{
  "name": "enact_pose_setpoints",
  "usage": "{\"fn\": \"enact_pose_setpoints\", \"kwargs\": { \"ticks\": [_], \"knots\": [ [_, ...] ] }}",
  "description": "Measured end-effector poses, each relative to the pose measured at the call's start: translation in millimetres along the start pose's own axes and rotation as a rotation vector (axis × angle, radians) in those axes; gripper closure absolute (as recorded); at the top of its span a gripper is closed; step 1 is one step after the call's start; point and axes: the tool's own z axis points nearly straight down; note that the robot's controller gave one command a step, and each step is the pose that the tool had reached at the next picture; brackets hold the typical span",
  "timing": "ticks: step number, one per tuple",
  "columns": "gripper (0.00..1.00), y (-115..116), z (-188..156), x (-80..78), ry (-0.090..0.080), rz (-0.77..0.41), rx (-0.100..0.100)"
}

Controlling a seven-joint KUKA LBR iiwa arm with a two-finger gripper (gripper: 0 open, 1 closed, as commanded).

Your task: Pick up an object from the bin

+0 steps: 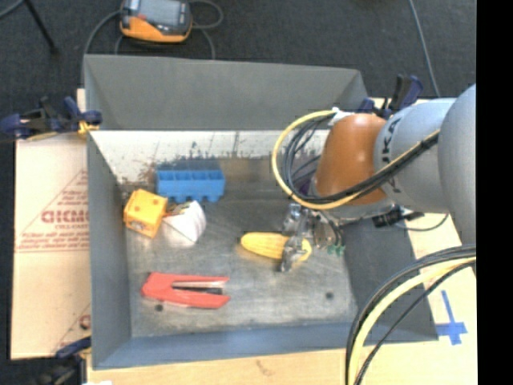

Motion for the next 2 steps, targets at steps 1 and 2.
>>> {"fn": "enact_pose_setpoints", "kwargs": {
  "ticks": [1, 2],
  "knots": [
    [1.0, 0.0, 0.0, 0.0, 0.0, -0.001, 0.0],
    [1.0, -5.0, -131.4, -26.3, 0.007, -0.049, 0.0]
  ]
}}
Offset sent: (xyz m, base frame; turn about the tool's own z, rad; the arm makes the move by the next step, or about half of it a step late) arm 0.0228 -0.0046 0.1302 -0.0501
